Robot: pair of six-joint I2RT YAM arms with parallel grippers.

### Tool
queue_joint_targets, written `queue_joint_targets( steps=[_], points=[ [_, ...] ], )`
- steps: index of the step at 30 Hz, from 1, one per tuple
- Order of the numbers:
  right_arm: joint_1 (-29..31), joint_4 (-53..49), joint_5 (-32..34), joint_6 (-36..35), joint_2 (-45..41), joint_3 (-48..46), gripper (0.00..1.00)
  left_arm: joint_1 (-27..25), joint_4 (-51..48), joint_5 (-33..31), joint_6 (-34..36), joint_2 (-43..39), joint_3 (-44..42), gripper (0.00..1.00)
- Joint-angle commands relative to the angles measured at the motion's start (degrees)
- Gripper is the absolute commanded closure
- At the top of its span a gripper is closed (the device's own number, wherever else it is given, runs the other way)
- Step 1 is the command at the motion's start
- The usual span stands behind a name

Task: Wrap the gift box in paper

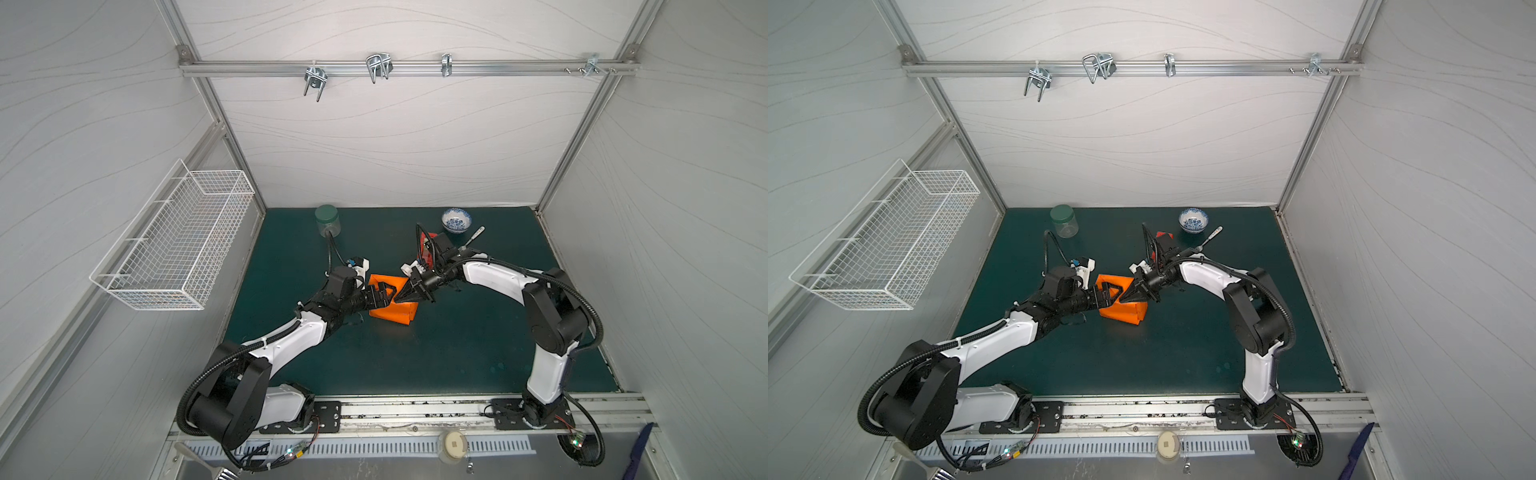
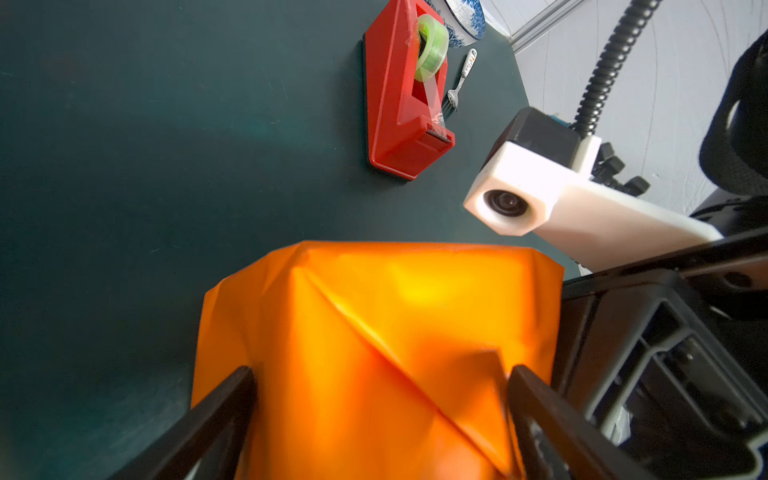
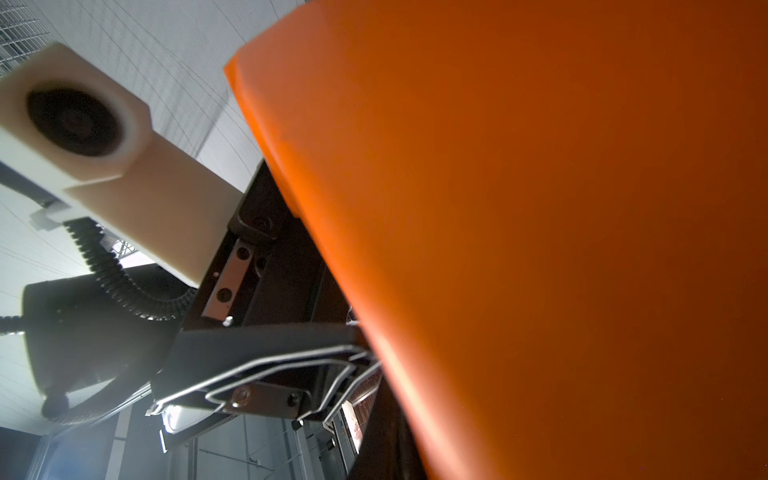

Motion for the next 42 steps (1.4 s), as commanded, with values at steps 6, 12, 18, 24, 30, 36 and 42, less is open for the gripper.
queue_joint_targets(
  steps=[6,12,18,24,30,36,42],
  points=[
    [-0.4,-4.0,4.6,-0.8,-1.9,1.4,0.87,-0.9,-0.3,-1.0,0.9,1.1,-2.3,0.06],
    [-1.0,-4.7,4.7,-0.9,-4.4,0.9,0.73,-0.9,-0.4,-1.1,1.2,1.0,-2.7,0.06],
    [-2.0,-6.5,7.3,-2.8,-9.0,-0.7,0.67,-0.9,-1.0,-1.0,1.2,0.5,-2.1,0.07],
    [1.0,-6.6,18.5,-7.6,-13.5,-0.2,0.72,-0.9,-1.5,-0.9,1.2,-0.2,-1.8,0.07],
    [4.6,-4.3,20.1,-8.6,-10.3,2.4,0.87,-0.8,-2.2,-1.0,1.4,-0.3,-1.3,0.07],
    [4.3,-3.9,22.2,-9.9,-8.5,1.3,0.97,-0.9,-2.2,-1.0,1.2,-0.3,-0.9,0.07],
    [3.4,-2.5,22.1,-10.9,-8.1,-2.9,0.98,-0.9,-2.1,-0.9,1.3,-0.2,-0.7,0.07]
  ],
)
